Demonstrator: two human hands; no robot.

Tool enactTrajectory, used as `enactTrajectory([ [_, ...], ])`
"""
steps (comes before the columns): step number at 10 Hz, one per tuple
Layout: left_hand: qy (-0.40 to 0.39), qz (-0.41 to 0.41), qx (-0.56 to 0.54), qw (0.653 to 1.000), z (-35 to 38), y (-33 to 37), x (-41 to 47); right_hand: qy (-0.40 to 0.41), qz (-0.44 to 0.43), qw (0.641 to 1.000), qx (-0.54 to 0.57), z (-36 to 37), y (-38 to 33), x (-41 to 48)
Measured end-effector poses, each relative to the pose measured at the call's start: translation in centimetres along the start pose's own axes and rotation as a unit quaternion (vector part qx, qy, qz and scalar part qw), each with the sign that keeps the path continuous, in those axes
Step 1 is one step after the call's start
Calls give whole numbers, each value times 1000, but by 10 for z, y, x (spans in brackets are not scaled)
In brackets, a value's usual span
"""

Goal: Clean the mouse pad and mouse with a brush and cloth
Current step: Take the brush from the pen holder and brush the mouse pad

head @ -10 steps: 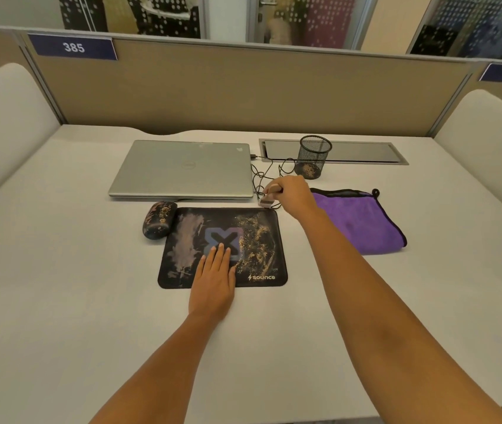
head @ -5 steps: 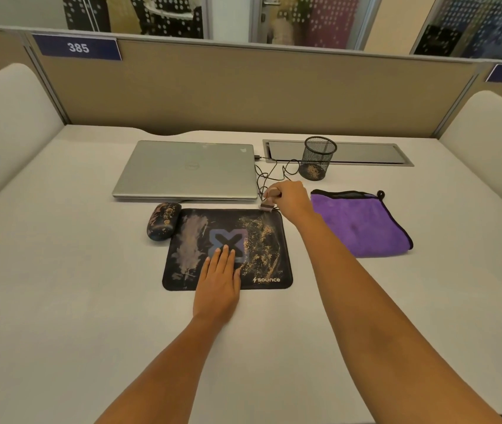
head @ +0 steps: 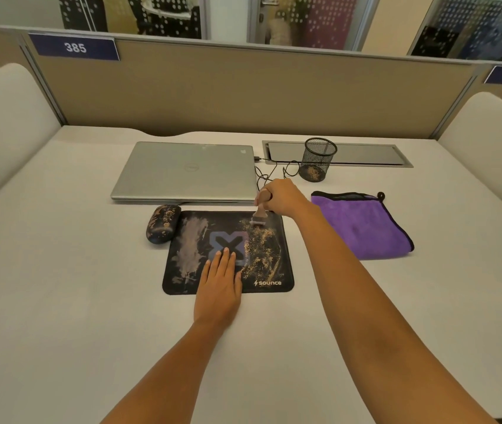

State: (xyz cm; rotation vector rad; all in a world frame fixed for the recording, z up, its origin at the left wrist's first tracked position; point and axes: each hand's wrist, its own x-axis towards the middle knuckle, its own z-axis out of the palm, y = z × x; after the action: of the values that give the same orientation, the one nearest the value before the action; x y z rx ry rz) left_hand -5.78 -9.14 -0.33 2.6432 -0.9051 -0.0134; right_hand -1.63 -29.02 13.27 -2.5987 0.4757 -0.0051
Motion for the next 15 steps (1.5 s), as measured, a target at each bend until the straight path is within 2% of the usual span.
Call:
enactTrajectory([
  [2, -5, -1, 5, 1000, -2, 0, 0, 78, 4, 996, 46, 4, -10, 4],
  [4, -2, -2, 2, 1000, -1, 0, 0, -28, -39, 999, 21, 7, -15, 4],
  [6, -6, -2, 6, 1000, -2, 0, 0, 52, -34, 996, 72, 6, -22, 3],
  [7, -5, -2, 3, 1000, -1, 0, 1, 40, -46, 996, 57, 22, -23, -2],
  [9, 3, 1, 2, 1000, -1, 0, 0, -79, -77, 994, 14, 2, -19, -1],
  [10, -1, 1, 3, 1000, -1, 0, 0, -10, -63, 997, 33, 6, -17, -2],
  [11, 2, 1, 2, 1000, -1, 0, 0, 1, -50, 998, 48, 15, -17, -6],
  [12, 3, 2, 1, 1000, -1, 0, 0, -42, -47, 997, 35, 9, -17, -4],
  [14, 10, 2, -6, 1000, -1, 1, 0, 132, 106, 970, 174, 5, -9, 14],
  [15, 10, 0, -5, 1000, 1, -1, 0, 127, 154, 959, 202, 18, -18, 20],
])
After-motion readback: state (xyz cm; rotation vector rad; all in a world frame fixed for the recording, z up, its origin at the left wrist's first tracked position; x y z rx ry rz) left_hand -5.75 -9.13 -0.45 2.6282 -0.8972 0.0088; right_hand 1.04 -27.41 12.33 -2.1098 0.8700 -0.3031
